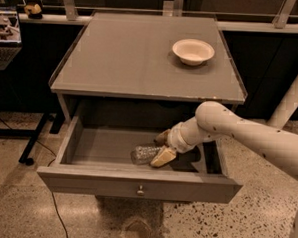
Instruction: Pick water bottle from top drawer and place on counter
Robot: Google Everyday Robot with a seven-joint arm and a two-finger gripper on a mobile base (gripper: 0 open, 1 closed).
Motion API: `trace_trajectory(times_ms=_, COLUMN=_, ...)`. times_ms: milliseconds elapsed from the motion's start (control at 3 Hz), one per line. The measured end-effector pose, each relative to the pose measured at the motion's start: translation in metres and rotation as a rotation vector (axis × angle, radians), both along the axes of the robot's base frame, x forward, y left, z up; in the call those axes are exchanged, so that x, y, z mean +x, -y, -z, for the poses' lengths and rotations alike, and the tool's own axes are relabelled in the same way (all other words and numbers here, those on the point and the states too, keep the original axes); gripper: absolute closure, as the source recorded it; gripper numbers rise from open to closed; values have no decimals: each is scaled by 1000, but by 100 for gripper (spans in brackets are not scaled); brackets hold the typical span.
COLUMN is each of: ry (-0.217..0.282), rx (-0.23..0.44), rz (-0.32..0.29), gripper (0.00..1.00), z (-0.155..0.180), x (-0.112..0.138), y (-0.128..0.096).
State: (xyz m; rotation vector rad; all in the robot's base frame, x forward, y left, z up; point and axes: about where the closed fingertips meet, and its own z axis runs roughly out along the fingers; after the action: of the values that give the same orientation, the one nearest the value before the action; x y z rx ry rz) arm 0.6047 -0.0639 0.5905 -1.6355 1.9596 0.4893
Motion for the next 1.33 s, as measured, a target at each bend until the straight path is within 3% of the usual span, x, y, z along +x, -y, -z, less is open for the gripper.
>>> trace_trajectory(times_ms=667, ry=0, rx=0, rz=0, gripper=100, z=0, x=0, y=0)
trace_trajectory(times_ms=1000, ry=9, rx=21, rz=-6, gripper=100, z=-4, x=-1, y=-3)
trace_trajectory(times_ms=1333, ry=32, rx=90, rz=-33, gripper=100, z=-23, x=-6, y=-10)
